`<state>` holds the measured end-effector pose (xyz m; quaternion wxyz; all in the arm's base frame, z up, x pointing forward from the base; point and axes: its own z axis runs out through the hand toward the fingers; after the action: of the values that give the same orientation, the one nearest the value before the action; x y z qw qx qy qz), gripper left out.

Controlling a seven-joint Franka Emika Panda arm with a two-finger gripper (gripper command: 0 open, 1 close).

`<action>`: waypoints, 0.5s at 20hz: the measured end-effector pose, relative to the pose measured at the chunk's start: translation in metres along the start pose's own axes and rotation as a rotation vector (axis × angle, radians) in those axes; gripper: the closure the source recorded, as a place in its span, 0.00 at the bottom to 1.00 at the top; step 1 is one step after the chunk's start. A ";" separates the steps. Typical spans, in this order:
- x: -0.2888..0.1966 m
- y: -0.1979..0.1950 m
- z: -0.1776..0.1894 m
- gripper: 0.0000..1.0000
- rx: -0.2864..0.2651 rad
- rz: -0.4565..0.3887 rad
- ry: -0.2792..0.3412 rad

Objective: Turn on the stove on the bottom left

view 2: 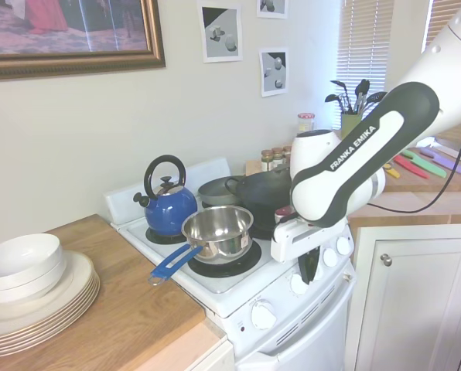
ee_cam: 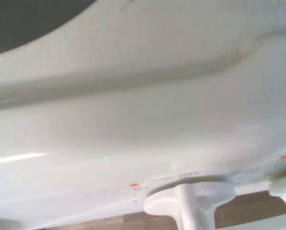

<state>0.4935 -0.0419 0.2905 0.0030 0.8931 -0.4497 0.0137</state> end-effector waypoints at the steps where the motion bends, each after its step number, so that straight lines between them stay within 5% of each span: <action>1: 0.001 0.001 0.000 1.00 0.000 0.001 0.001; 10: 0.014 -0.007 -0.002 1.00 0.018 0.003 0.029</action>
<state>0.5077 -0.0492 0.2933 0.0012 0.8921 -0.4508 0.0306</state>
